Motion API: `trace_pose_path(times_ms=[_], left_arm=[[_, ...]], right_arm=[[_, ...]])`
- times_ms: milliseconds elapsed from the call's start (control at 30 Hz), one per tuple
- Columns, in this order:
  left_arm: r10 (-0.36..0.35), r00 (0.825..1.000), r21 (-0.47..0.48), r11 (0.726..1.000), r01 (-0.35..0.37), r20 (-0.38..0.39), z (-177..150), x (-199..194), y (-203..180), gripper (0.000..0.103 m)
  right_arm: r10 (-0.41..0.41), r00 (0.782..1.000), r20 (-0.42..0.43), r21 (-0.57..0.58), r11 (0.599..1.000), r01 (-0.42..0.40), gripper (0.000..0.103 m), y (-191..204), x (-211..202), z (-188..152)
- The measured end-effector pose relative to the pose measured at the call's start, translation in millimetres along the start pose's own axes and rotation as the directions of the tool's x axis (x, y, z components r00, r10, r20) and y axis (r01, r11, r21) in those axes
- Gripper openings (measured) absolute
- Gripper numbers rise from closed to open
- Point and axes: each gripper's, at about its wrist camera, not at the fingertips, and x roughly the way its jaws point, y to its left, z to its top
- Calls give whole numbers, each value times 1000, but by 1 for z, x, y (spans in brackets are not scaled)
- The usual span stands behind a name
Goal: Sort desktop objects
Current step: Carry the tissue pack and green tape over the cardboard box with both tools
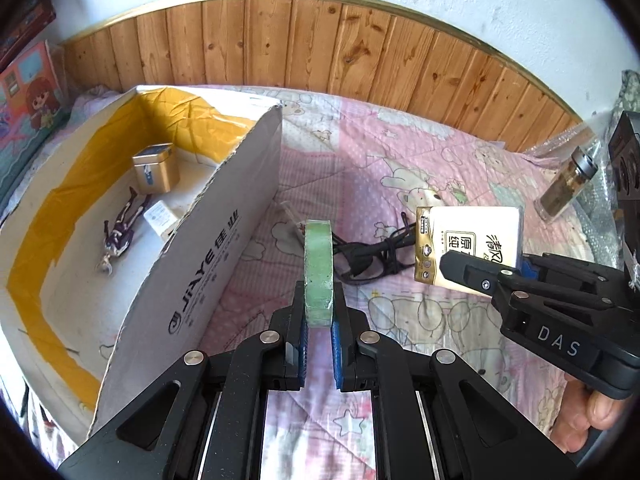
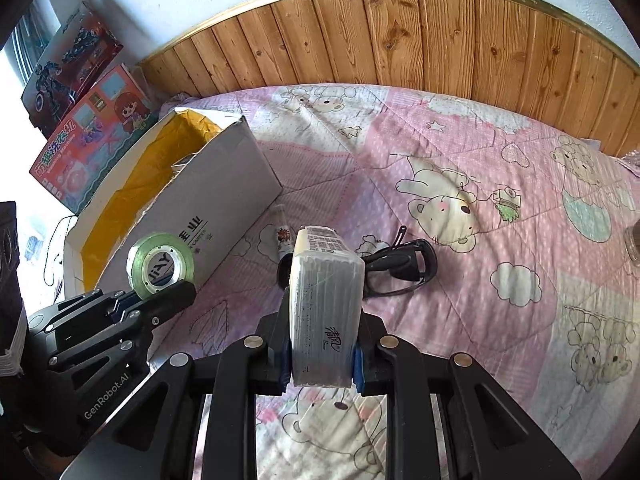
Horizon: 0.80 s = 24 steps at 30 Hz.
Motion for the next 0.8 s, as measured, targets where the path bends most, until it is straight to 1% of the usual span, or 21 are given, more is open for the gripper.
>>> trace_pose_path(times_ms=[200,333,533,800], left_arm=[[-10,1000,-3,1000,10,10,-19,-29,6,9],[-17,1000,3,1000,17,13,-30,-45,9,9],[-33,999,-1,999,33,22,-43,-62,14,9],[-50,998,-14,999,51,24,-54,-74,21,9]], right_arm=[[-21,999,49,-28,999,22,24,33,-24,-21],[-39,997,66,-44,998,42,24,50,-36,-36],[-65,995,72,-40,997,68,24,64,-46,-55],[-91,993,72,-40,995,94,24,77,-54,-71]])
